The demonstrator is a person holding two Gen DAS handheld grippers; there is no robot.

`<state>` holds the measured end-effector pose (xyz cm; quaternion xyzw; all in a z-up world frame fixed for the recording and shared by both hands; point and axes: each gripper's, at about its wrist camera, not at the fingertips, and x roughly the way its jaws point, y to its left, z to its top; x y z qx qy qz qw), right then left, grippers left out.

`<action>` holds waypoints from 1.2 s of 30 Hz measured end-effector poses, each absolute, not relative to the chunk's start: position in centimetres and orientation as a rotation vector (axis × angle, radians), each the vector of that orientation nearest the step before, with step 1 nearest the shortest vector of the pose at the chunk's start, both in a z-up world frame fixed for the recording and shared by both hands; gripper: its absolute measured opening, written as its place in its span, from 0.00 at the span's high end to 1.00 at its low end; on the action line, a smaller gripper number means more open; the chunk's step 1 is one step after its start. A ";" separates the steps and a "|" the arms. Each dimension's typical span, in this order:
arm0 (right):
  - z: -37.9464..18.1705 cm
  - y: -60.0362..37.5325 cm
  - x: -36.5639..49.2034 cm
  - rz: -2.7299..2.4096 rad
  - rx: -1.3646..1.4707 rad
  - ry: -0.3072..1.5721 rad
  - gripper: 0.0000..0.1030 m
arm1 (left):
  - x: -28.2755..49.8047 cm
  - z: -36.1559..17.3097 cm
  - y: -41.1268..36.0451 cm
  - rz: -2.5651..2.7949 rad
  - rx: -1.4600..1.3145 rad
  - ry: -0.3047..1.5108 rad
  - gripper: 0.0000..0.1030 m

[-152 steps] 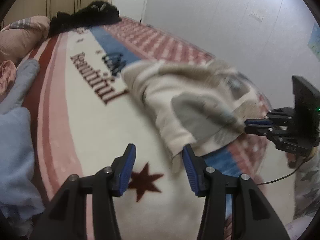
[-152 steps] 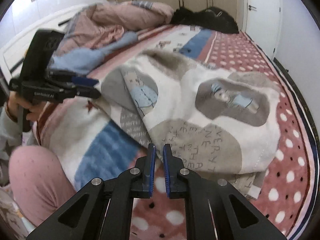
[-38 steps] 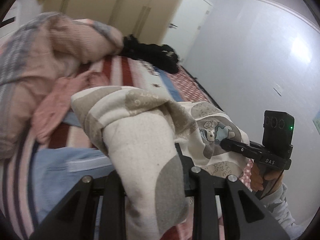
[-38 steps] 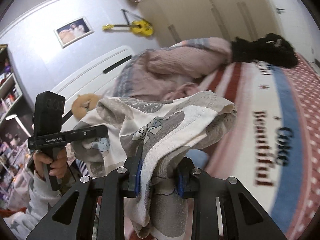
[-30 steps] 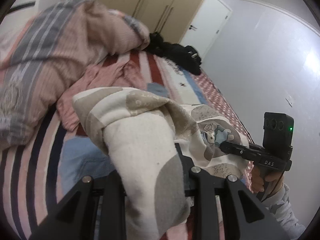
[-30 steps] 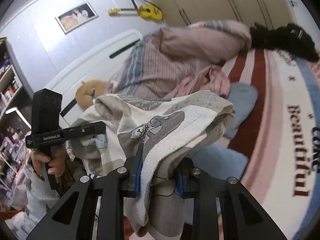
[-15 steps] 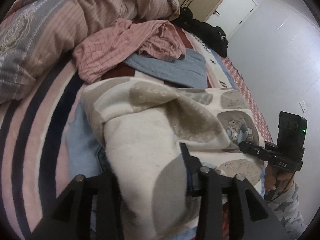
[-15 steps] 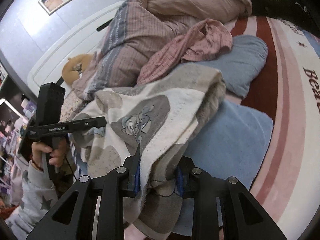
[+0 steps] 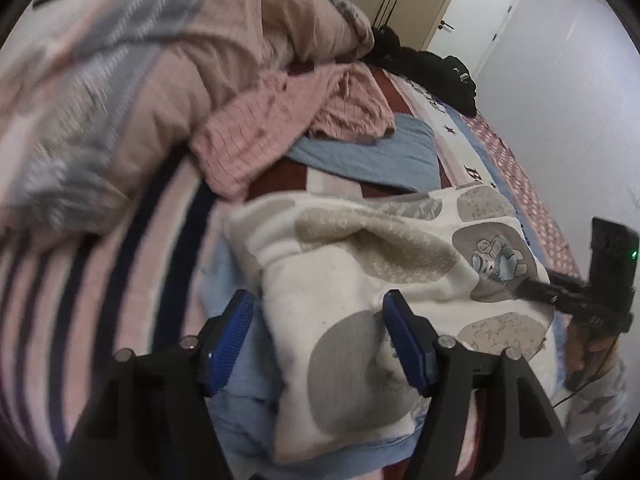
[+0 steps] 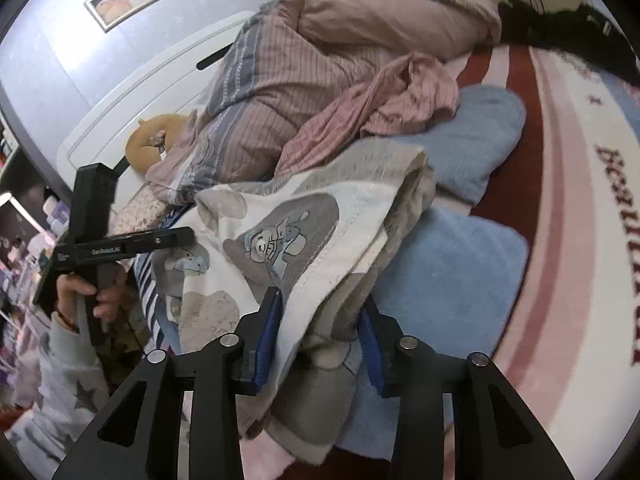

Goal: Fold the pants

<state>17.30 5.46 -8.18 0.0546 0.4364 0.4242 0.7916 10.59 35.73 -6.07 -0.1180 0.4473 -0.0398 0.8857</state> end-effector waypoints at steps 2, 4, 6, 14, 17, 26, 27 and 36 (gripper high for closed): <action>-7.3 4.9 16.7 0.879 0.085 0.898 0.62 | 9.8 -4.8 35.8 -0.076 -0.236 0.884 0.38; -6.4 4.5 16.1 0.865 0.058 0.856 0.62 | 8.9 -3.6 35.9 -0.095 -0.260 0.829 0.38; -5.4 4.4 15.5 0.875 0.052 0.813 0.62 | 8.6 -2.8 35.6 -0.150 -0.285 0.794 0.37; -6.1 8.1 15.0 0.929 -0.051 0.812 0.53 | 11.4 -7.1 33.0 -0.205 -0.263 0.903 0.34; -8.5 8.1 15.5 0.911 -0.079 0.841 0.53 | 11.7 -10.2 33.8 -0.189 -0.293 0.955 0.34; -8.6 6.9 14.8 0.909 -0.057 0.825 0.50 | 10.4 -8.5 31.5 -0.076 -0.245 0.903 0.26; -8.1 6.2 14.4 0.902 -0.049 0.810 0.45 | 9.9 -8.0 30.9 -0.060 -0.230 0.882 0.24; -3.9 -5.1 8.3 0.727 -0.026 0.616 0.31 | 2.8 -1.6 20.6 -0.069 -0.157 0.577 0.12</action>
